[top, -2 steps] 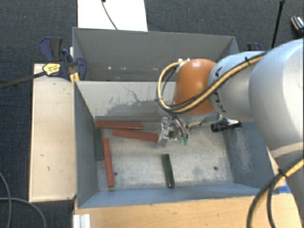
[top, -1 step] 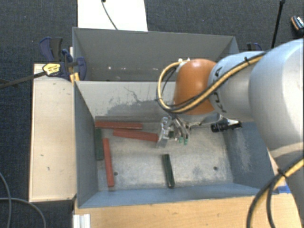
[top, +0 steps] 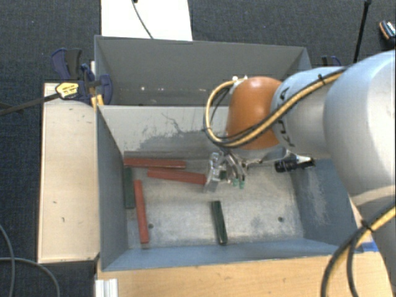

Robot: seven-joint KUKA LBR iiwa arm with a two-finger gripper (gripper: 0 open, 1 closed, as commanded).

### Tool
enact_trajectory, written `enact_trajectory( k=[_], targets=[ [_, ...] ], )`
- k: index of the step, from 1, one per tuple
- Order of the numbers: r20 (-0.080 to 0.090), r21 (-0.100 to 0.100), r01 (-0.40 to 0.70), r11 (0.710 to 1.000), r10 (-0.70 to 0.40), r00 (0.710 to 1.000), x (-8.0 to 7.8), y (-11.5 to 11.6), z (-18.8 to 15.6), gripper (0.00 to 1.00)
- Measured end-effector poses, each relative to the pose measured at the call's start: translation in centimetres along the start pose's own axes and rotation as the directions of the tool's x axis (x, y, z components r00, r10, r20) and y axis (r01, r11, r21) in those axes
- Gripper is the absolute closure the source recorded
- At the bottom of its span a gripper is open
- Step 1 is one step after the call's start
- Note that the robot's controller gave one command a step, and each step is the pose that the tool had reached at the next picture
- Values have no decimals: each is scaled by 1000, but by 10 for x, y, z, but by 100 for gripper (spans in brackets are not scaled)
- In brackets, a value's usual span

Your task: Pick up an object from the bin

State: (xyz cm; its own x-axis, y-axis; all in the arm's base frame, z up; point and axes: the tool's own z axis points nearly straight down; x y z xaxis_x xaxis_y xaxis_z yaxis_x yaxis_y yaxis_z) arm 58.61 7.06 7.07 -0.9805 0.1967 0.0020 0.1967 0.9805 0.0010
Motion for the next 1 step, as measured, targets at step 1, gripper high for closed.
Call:
enact_trajectory(
  k=[1],
  targets=[
    [0,0,-2,1000,2,1000,0,0,0,100]
  ],
)
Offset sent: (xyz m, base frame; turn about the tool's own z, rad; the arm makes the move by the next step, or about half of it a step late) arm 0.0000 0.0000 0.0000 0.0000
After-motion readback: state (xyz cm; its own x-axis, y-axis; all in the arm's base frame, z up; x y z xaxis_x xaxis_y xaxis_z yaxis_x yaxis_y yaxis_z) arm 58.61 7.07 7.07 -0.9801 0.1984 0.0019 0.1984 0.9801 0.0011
